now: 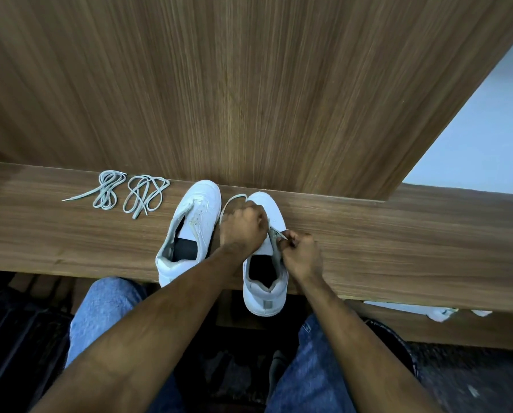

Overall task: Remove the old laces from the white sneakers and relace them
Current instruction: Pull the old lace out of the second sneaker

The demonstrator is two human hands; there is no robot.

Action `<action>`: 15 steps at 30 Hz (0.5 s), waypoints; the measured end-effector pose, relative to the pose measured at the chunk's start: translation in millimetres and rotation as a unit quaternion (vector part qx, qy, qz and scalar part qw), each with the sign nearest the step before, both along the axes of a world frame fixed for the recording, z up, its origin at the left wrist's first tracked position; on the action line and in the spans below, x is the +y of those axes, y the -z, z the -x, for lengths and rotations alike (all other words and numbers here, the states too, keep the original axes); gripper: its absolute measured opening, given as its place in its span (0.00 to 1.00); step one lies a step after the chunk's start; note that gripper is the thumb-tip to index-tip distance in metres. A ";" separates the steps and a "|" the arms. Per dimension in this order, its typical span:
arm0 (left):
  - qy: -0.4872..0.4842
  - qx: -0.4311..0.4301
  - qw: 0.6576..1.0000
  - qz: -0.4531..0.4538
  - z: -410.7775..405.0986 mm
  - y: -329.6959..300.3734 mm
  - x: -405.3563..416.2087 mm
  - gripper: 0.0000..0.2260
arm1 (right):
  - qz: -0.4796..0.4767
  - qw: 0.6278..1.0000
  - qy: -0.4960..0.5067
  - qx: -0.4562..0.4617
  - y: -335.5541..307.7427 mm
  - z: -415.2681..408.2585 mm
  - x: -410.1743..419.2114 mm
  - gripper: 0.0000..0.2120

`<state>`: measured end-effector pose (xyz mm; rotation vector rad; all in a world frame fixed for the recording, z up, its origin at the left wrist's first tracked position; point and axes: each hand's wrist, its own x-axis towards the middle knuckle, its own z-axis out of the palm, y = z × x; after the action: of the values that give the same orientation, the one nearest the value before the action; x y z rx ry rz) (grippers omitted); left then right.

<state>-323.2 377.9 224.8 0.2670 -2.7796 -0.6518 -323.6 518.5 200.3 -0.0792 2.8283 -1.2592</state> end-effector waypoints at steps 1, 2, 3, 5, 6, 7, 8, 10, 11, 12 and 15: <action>-0.055 0.039 0.988 -0.136 0.6 -5.2 -0.1 0.07 | 0.002 1.000 0.000 -0.002 -0.7 0.0 0.4 0.07; -0.117 0.074 0.947 -0.290 1.5 -12.5 -1.0 0.06 | 0.004 1.000 0.001 -0.004 -0.5 -0.1 0.6 0.07; -0.173 0.112 0.886 -0.415 3.9 -20.5 -3.3 0.05 | 0.005 1.000 0.002 -0.006 -1.2 1.1 0.6 0.07; -0.233 0.132 0.825 -0.498 6.5 -26.8 -9.0 0.04 | 0.004 1.000 0.007 -0.011 2.7 1.3 0.5 0.07; -0.221 0.117 0.837 -0.487 6.0 -25.7 -11.1 0.04 | 0.002 1.000 0.006 -0.009 4.0 0.9 1.2 0.07; -0.193 0.097 0.866 -0.451 3.8 -21.4 -13.9 0.07 | -0.002 1.000 0.002 -0.007 4.9 0.4 0.4 0.07; -0.157 0.080 0.902 -0.393 1.9 -16.0 -15.6 0.10 | -0.004 1.000 -0.001 -0.002 5.4 0.6 0.3 0.07; -0.084 0.059 0.972 -0.213 -0.4 -3.7 -16.0 0.14 | 0.000 1.000 -0.003 0.000 5.7 1.5 -0.5 0.08; -0.055 0.049 0.991 -0.110 -1.2 -1.4 -13.7 0.15 | 0.002 1.000 -0.003 0.000 5.0 1.5 -0.8 0.08; -0.026 0.029 0.999 -0.025 -1.2 0.1 -10.6 0.15 | 0.004 1.000 -0.004 -0.001 3.5 1.2 -1.1 0.08; 0.033 -0.053 0.993 0.099 -1.7 0.6 -0.9 0.14 | -0.002 1.000 -0.004 0.000 2.0 0.0 0.0 0.08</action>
<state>-321.5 377.0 224.2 0.1737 -2.9390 -0.3815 -323.6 518.5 198.3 -0.0898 2.8269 -1.2515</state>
